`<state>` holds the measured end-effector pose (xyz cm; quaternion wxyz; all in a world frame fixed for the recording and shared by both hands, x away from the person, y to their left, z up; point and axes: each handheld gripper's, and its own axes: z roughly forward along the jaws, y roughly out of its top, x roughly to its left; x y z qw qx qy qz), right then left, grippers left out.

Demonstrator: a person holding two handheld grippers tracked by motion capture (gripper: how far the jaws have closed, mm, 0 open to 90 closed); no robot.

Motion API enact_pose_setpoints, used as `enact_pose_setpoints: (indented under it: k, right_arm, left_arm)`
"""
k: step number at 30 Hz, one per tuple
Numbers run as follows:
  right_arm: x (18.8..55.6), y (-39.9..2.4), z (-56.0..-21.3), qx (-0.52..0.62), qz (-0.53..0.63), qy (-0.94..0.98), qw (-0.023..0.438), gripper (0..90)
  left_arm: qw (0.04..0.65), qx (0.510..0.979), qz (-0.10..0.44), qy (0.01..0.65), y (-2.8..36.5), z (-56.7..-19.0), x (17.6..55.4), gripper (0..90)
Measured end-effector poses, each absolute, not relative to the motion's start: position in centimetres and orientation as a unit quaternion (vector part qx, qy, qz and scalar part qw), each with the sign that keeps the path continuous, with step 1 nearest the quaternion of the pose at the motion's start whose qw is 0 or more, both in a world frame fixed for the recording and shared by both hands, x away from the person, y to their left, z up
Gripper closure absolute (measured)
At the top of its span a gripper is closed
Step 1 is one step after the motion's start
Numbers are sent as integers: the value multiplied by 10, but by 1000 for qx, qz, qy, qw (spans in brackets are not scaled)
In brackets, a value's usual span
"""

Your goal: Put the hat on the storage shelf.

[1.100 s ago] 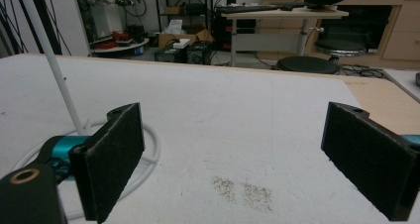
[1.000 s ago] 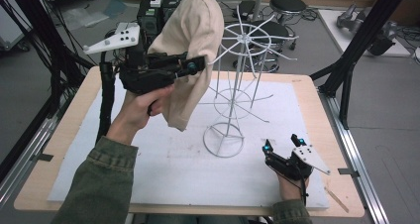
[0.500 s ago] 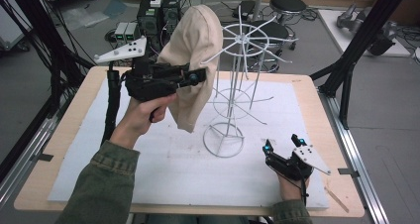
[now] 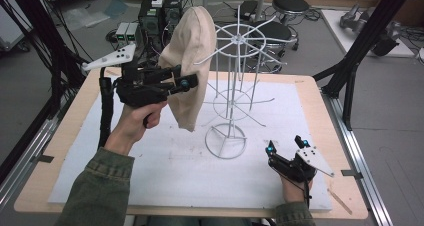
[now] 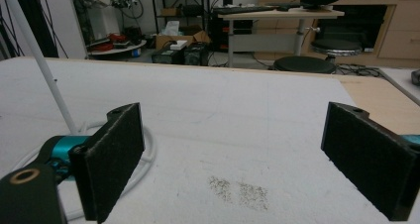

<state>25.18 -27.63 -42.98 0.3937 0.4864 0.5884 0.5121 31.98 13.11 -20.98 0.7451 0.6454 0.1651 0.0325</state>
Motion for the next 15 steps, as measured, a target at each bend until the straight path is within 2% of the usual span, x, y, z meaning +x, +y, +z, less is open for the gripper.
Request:
enact_pose_setpoints:
  k: [2, 15]
  right_arm:
    - [252, -275, -430, 483, 509, 591, 399, 87]
    - [251, -274, -430, 476, 503, 598, 405, 88]
  left_arm:
    - [745, 644, 43, 170, 132, -212, 319, 490]
    - [742, 635, 109, 185, 142, -214, 306, 336]
